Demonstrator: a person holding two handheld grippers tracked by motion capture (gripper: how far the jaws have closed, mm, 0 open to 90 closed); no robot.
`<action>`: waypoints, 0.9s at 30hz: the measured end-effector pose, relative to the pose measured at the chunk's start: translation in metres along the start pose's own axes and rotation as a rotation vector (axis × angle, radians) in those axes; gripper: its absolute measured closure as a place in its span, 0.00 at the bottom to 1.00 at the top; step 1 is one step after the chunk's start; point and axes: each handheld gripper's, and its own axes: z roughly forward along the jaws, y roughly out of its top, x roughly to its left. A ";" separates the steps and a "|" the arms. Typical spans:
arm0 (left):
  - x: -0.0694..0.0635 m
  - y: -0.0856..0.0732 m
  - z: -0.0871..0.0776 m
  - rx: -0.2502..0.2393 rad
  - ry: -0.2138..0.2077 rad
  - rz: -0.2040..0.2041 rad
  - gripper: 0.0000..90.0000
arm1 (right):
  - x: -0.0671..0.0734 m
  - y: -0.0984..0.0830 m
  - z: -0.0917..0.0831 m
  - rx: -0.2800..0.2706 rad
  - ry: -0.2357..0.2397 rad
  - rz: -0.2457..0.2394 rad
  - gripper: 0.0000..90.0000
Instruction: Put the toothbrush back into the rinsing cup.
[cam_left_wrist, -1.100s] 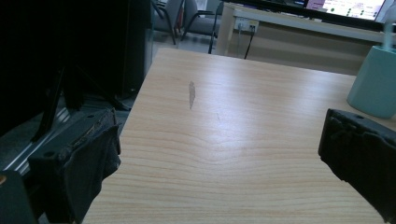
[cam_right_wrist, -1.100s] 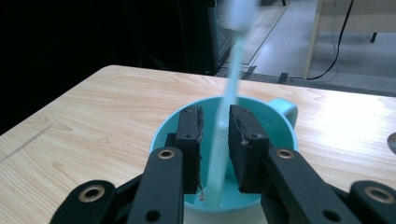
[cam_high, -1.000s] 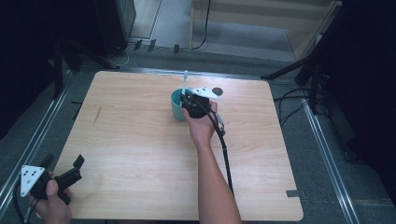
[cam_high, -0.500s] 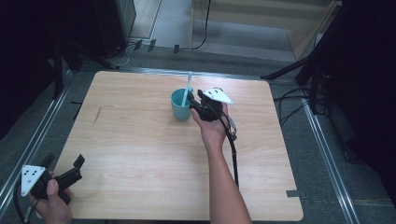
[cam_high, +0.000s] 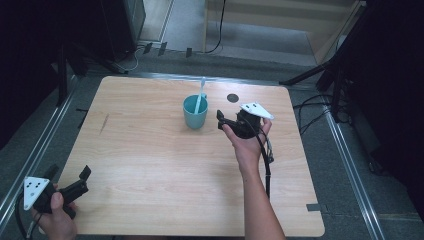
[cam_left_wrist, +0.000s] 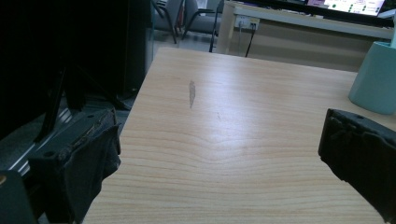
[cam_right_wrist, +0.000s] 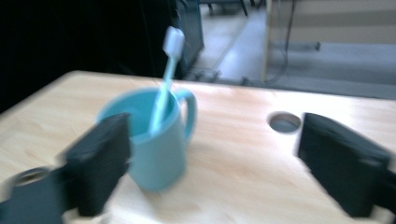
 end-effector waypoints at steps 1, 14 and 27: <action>0.000 0.000 0.000 0.000 0.000 0.000 0.00 | 0.000 0.000 0.000 0.000 0.000 0.000 0.03; 0.000 0.000 0.000 -0.001 0.000 0.002 0.00 | -0.026 -0.020 -0.036 -0.009 -0.053 -0.017 0.00; -0.001 0.000 0.000 0.004 0.003 0.011 0.00 | -0.064 -0.045 -0.073 -0.032 -0.108 0.032 0.00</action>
